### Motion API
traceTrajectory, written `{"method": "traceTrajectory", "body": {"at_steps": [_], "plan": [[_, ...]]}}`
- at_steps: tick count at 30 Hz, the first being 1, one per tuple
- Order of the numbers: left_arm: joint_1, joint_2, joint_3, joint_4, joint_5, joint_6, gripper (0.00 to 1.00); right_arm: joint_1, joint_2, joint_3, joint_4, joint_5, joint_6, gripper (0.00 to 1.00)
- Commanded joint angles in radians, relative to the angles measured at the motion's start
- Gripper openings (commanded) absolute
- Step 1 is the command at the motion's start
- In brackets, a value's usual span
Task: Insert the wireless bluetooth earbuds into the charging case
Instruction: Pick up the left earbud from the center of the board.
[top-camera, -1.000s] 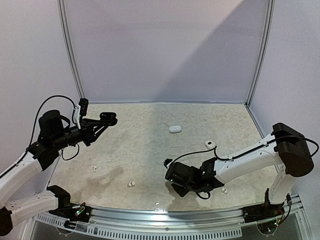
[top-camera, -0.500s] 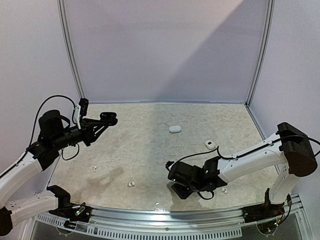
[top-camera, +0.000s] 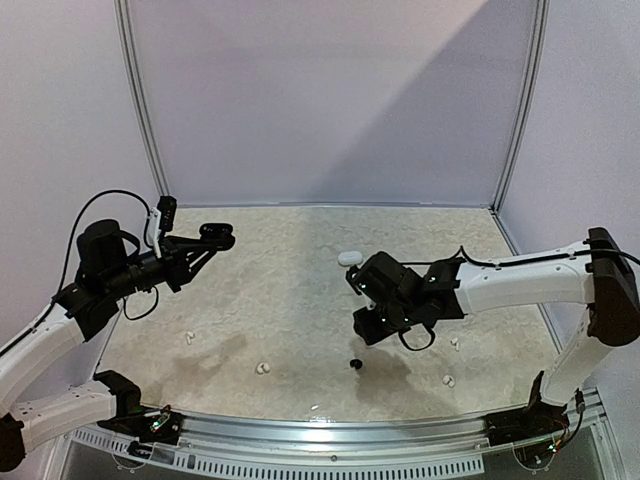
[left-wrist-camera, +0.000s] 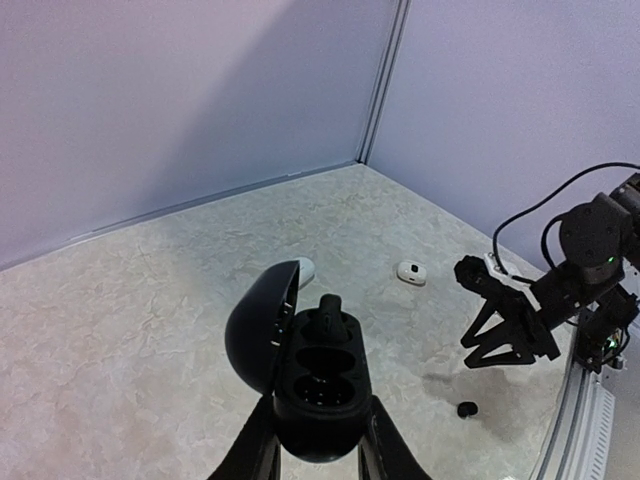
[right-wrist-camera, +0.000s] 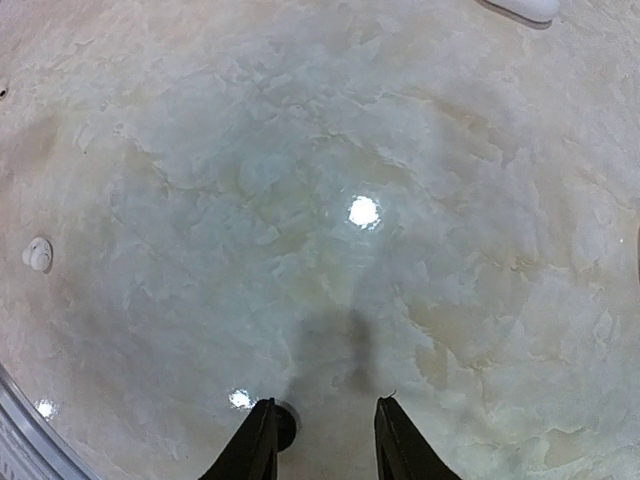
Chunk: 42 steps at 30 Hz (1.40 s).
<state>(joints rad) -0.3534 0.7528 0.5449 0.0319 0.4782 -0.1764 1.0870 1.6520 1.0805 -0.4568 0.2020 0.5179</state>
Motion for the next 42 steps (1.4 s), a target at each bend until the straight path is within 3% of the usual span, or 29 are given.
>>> {"method": "traceTrajectory", "body": {"at_steps": [1, 12, 35, 42], "plan": [[-0.013, -0.008, -0.009, 0.01, -0.008, 0.012, 0.0, 0.004, 0.105, 0.072, -0.087, -0.062, -0.039, 0.33], [-0.012, -0.01, -0.013, 0.007, -0.012, 0.019, 0.0, 0.004, 0.163, 0.061, -0.079, -0.09, -0.029, 0.23], [-0.013, -0.009, -0.013, 0.01, -0.024, 0.046, 0.0, 0.063, 0.201, 0.026, -0.049, -0.159, 0.015, 0.2], [-0.012, -0.013, -0.012, 0.005, -0.024, 0.046, 0.0, 0.072, 0.201, 0.022, -0.035, -0.186, 0.029, 0.1]]}}
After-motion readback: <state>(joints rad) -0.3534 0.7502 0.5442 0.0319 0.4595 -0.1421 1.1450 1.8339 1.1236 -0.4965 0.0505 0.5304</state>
